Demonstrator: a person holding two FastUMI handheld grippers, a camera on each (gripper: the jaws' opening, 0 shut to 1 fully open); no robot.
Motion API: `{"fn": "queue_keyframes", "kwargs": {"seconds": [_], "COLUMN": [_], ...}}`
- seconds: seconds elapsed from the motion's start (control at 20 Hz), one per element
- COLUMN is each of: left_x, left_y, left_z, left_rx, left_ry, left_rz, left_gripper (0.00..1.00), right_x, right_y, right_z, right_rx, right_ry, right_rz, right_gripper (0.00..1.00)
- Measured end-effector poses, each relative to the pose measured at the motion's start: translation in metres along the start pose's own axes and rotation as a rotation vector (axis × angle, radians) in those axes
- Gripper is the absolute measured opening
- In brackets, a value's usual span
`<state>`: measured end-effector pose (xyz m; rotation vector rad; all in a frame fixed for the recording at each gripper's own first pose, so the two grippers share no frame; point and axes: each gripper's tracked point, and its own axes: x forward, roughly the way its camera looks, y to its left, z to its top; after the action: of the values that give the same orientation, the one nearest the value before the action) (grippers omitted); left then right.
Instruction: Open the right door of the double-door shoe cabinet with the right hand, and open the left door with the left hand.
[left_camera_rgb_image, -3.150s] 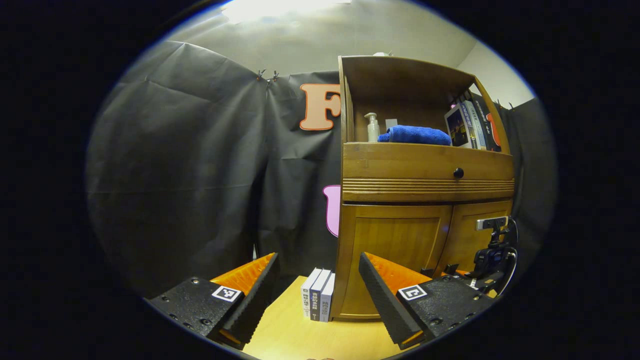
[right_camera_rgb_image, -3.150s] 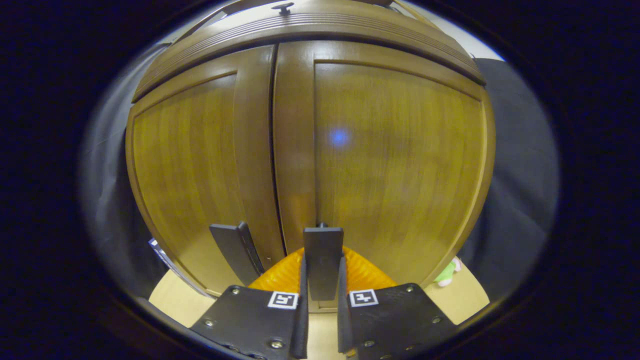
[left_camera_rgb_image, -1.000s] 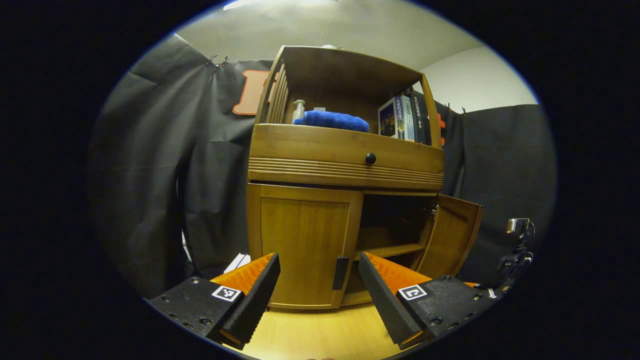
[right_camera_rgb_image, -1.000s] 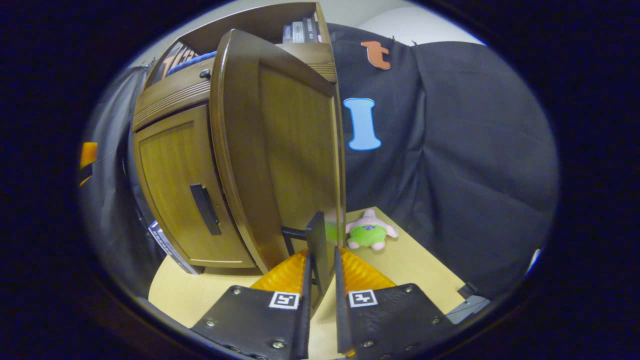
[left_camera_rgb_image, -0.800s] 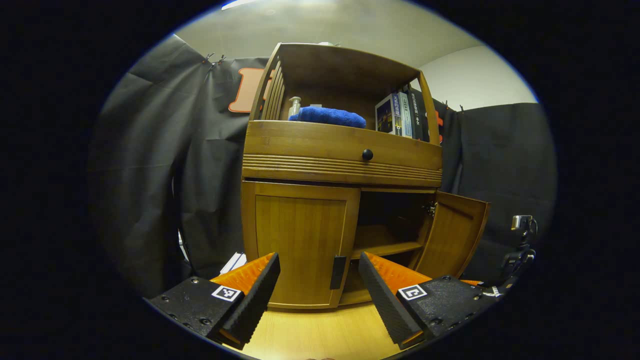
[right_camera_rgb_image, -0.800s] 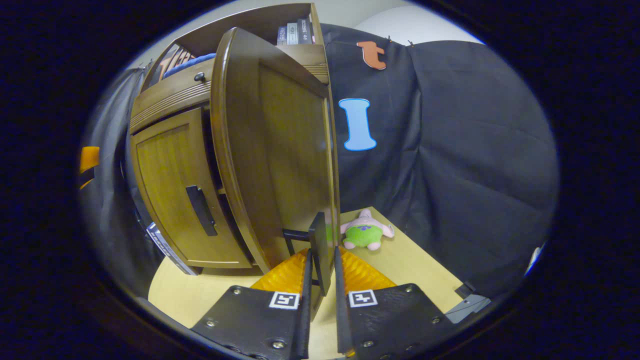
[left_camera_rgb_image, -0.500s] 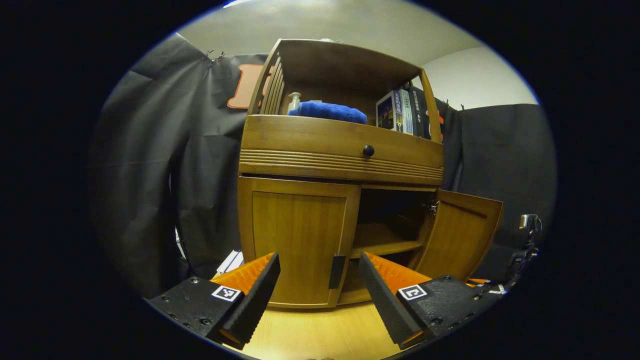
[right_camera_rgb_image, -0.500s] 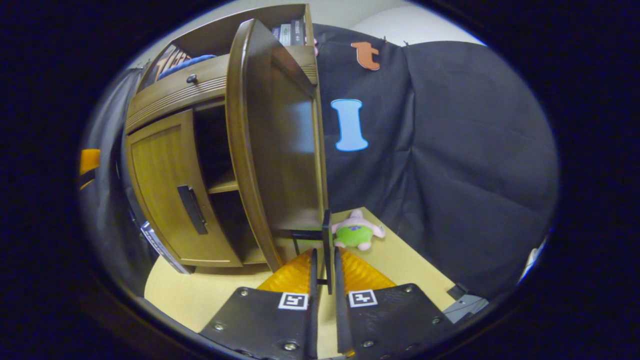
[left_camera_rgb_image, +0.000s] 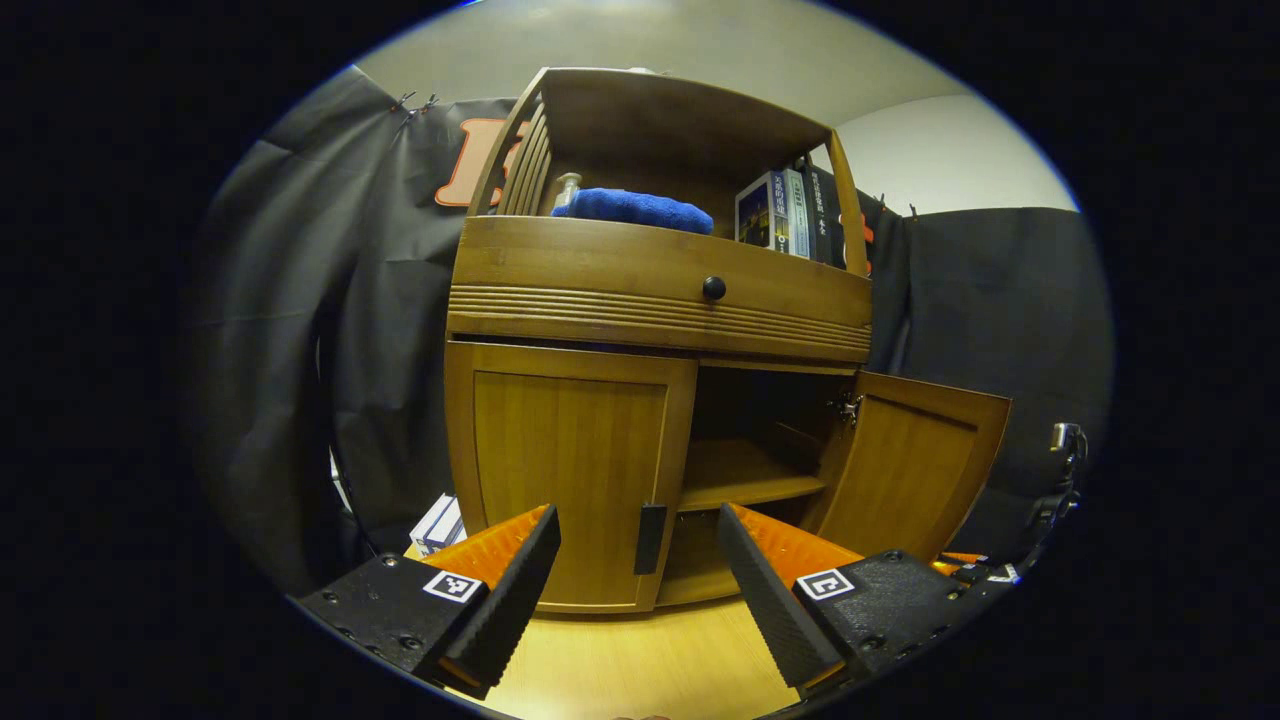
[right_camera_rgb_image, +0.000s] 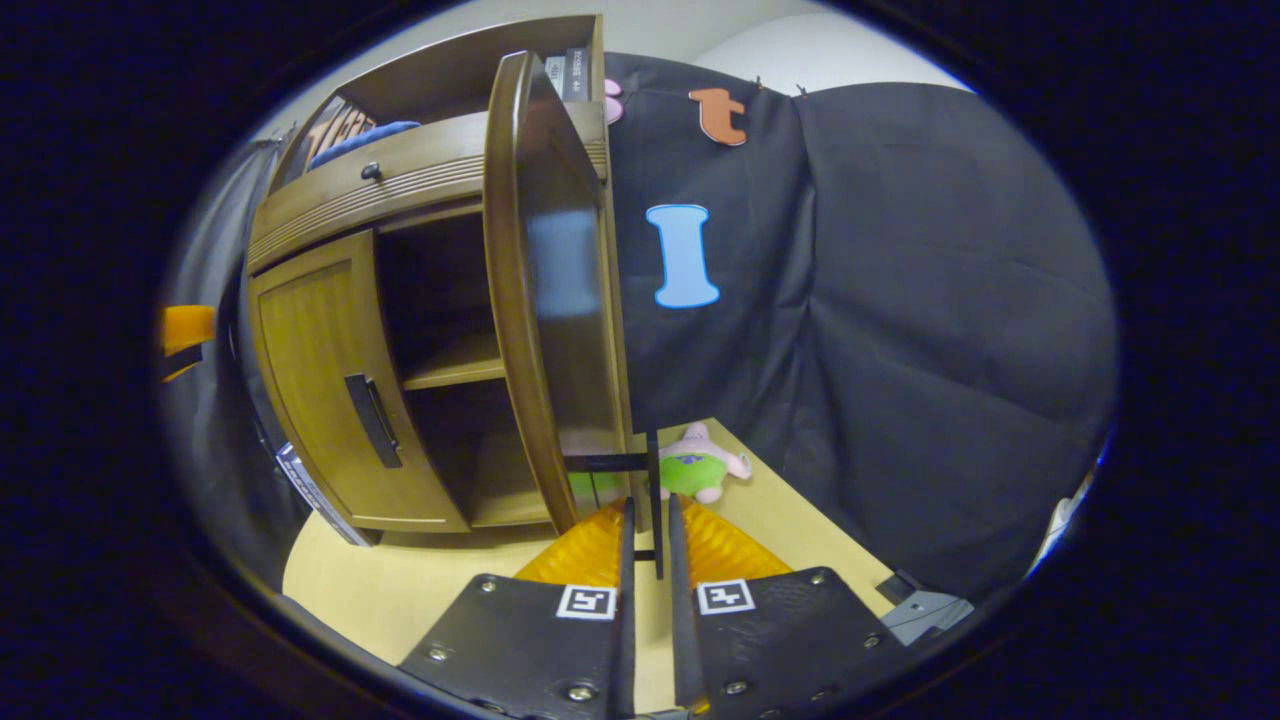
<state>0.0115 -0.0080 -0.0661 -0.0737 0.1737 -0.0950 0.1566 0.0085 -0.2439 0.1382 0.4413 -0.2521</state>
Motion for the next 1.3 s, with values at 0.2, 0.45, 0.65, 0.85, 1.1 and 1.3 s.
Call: {"fn": "queue_keyframes", "kwargs": {"seconds": [0.2,0.45,0.65,0.85,1.1,1.3], "left_x": [-0.002,0.000,0.010,0.026,0.053,0.083], "left_y": [0.001,0.001,0.002,0.003,-0.004,-0.008], "left_z": [-0.004,-0.013,-0.021,-0.038,-0.059,-0.080], "left_rx": [0.015,0.007,0.015,0.009,0.013,0.017], "left_ry": [0.006,0.027,0.038,0.071,0.110,0.149], "left_rz": [0.004,0.000,0.002,-0.010,-0.036,-0.045], "left_gripper": [0.98,0.98,0.98,0.99,0.99,0.99], "right_x": [0.000,-0.005,-0.022,-0.050,-0.086,-0.114], "right_y": [-0.026,-0.067,-0.090,-0.103,-0.118,-0.119], "right_z": [-0.001,0.000,0.010,0.035,0.084,0.121], "right_rx": [0.017,0.069,0.105,0.113,0.085,0.061], "right_ry": [-0.001,-0.008,-0.036,-0.099,-0.211,-0.296], "right_rz": [-0.072,-0.161,-0.203,-0.239,-0.297,-0.333], "right_gripper": [0.15,0.15,0.15,0.15,0.15,0.15]}}
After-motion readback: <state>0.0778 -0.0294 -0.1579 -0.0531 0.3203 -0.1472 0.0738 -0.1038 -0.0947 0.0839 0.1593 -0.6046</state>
